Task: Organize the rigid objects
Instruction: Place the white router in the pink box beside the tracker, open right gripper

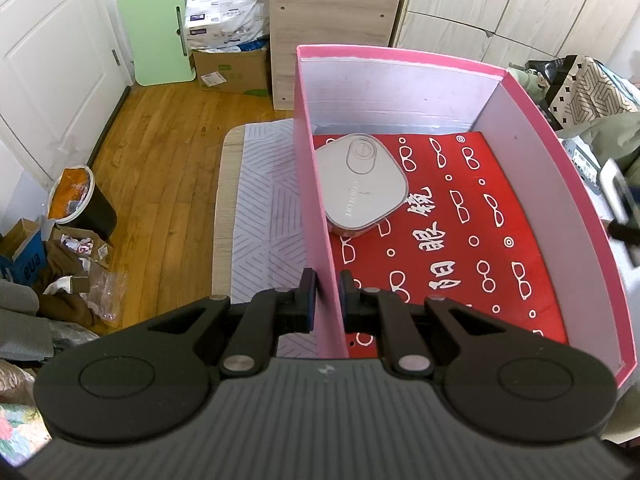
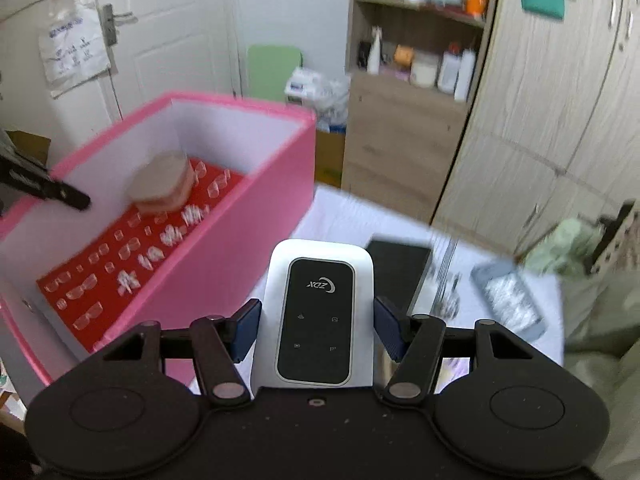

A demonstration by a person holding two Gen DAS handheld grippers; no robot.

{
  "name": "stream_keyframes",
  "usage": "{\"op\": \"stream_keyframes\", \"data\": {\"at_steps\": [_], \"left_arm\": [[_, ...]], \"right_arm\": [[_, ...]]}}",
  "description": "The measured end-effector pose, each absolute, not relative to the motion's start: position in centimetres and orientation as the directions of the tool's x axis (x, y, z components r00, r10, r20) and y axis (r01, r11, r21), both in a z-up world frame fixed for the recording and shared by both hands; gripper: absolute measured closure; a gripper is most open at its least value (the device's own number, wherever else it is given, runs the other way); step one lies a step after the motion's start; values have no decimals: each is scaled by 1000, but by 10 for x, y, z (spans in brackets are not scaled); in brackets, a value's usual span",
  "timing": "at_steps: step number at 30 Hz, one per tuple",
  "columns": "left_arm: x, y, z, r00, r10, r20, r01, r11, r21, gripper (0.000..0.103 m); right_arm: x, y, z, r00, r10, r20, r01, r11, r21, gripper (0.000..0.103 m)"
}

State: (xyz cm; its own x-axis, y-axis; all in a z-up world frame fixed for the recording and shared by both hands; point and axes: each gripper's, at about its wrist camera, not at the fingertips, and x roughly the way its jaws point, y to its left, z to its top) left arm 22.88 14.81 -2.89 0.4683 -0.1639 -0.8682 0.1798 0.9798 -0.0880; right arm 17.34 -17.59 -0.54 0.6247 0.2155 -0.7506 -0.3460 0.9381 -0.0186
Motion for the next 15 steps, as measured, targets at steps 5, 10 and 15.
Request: {"op": "stream_keyframes", "data": {"at_steps": [5,10,15], "left_arm": [[229,148,-29,469,-165,-868,175,980,-92,92],[230,149,-28,466,-164,-870,171,981,-93,92],[230,150,-29,465,-167,-869,165,981,-101,92]], "right_arm": [[182,-167,32,667,284,-689,-420,907,-33,37],[200,-139,54,654,385,-651,-551,832,-61,37],[223,-95,45,585,412,-698,-683,714,-151,37]]}}
